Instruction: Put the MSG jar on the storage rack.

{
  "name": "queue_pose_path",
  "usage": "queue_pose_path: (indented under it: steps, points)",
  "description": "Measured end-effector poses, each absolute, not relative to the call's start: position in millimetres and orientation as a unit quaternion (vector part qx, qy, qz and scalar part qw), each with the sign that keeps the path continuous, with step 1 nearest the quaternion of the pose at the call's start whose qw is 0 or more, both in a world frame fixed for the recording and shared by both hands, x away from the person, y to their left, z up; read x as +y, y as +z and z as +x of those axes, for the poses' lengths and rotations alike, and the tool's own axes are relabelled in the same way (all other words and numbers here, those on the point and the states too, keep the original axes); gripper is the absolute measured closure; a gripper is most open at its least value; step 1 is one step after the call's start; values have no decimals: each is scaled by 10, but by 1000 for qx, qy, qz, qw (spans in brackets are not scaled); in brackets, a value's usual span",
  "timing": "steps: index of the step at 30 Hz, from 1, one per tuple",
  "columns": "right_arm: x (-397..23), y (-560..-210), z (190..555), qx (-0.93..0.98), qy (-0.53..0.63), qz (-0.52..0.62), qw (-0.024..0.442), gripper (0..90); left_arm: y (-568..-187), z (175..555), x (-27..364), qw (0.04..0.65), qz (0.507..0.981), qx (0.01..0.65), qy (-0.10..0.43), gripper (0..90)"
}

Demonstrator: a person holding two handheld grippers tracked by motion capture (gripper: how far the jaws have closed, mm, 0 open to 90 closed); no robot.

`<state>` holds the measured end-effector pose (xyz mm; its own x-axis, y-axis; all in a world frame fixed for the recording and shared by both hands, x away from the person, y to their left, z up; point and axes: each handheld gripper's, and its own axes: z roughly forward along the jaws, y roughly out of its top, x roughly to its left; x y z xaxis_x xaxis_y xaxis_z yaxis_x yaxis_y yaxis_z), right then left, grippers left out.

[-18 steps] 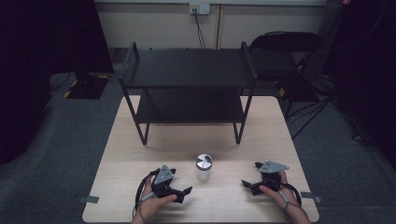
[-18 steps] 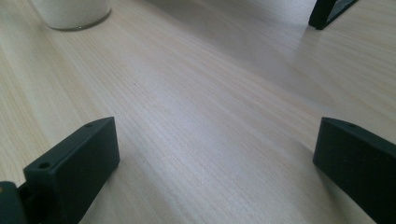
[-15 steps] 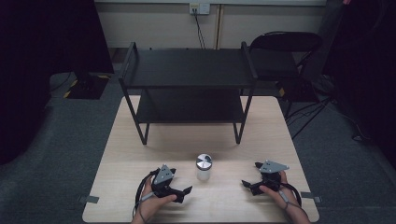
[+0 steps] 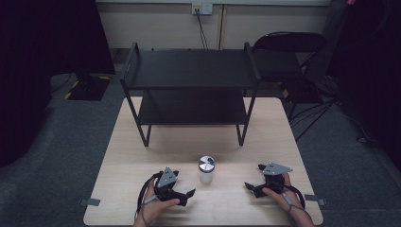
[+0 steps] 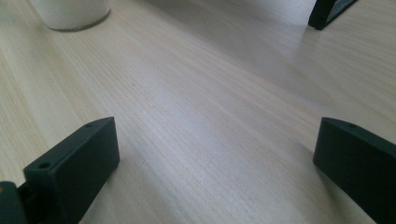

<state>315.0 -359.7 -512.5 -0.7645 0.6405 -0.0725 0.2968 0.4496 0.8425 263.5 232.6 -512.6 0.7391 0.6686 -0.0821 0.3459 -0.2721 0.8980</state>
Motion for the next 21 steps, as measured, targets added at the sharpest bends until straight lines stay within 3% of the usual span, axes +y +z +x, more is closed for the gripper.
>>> queue_pose_path:
  steps: [21]
  points:
    - [-3590, -5126, 3144, 828, 442, 284, 195, 0, -5086, 3074, 1823, 508, 797, 286, 155, 2]
